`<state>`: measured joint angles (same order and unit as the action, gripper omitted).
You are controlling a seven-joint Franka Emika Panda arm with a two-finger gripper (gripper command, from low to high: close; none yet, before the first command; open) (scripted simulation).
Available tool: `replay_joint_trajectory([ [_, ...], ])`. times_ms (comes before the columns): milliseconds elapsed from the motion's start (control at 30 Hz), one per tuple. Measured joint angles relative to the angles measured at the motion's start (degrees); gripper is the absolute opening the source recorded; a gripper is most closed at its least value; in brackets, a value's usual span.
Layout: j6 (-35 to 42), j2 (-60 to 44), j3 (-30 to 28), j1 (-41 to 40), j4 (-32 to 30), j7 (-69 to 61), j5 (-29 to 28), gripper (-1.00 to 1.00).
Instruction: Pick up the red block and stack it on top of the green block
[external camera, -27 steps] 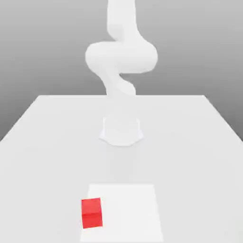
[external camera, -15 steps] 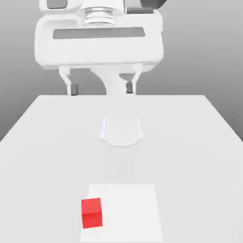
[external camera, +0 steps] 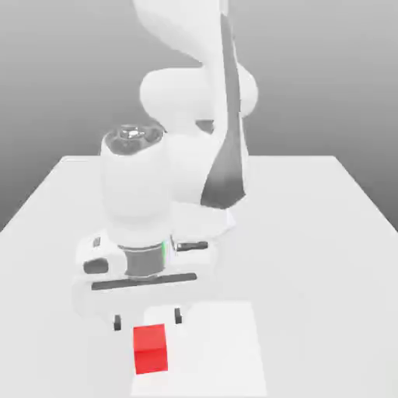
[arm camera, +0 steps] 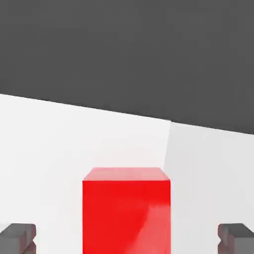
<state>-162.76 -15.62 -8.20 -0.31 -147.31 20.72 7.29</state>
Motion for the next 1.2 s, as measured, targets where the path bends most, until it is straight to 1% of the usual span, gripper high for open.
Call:
replay_joint_trajectory([
  [33, -1.7, -2.1, 0.9, -0.7, 0.3, -0.7, 0.9, 0.00],
  [67, -2.7, -3.3, 1.4, -1.1, 0.5, -1.0, 1.4, -1.00],
  [300, -2.6, -3.2, 1.4, -1.1, 0.5, -0.9, 1.2, -1.00],
  [500, 6.2, 6.8, -0.9, 1.0, -0.6, 3.7, -4.0, -1.00],
  [833, 14.0, 0.9, 5.1, 14.1, 12.1, 25.1, -8.0, -1.00],
  [1200, 21.5, -5.4, 10.7, 29.5, 26.6, 47.2, -8.9, -1.00],
])
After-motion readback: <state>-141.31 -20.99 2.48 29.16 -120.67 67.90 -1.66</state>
